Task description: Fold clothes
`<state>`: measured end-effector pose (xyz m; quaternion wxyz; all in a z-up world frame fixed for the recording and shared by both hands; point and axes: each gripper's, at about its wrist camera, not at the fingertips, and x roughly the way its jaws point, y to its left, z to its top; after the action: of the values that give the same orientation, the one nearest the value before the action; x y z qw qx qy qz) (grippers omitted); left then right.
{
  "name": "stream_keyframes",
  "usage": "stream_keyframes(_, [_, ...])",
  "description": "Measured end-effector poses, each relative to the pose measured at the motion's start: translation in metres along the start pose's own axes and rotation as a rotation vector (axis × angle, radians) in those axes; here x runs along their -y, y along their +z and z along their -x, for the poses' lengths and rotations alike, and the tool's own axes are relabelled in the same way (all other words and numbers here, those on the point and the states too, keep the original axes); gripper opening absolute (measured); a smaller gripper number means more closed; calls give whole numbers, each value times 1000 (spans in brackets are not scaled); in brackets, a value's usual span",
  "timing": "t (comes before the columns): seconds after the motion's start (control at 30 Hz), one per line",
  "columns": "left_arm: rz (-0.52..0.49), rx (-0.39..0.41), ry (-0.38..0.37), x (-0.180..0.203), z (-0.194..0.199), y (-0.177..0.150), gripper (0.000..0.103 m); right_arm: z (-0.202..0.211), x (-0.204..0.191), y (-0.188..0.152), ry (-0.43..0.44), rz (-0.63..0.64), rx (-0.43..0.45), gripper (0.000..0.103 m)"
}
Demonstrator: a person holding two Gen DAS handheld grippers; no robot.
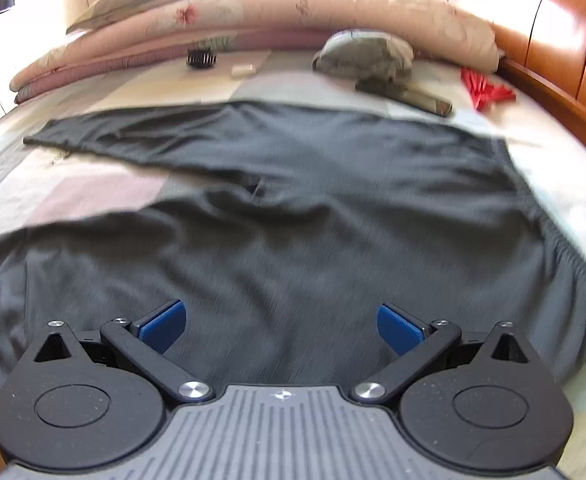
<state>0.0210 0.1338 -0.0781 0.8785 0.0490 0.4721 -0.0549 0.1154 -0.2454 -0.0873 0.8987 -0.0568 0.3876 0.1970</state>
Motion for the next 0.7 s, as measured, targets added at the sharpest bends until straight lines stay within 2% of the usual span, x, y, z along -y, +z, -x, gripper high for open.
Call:
stream_keyframes(0.07, [39,-14,-1,-7,2,-9,102,0,-4,-10,-10,10,-20,103])
stream_keyframes(0.17, [58,-11,27,-13,5,-2,102,9,-8,-19,-20,40,-22,103])
stream_keyframes(0.27, [99,48,-16,-14,6,17,102,23,-1,-20,-42,44,-11,103])
stream_keyframes(0.4, [133,89,-111,-6,-3,36,102,32,23,-17,-155,37,27,103])
stream_keyframes(0.57, [113,61,-147,10,-19,33,102,27,70,-25,-215,-114,-15,103])
stream_keyframes(0.7, [97,58,-115,12,-20,28,102,28,103,-30,-247,-230,-33,103])
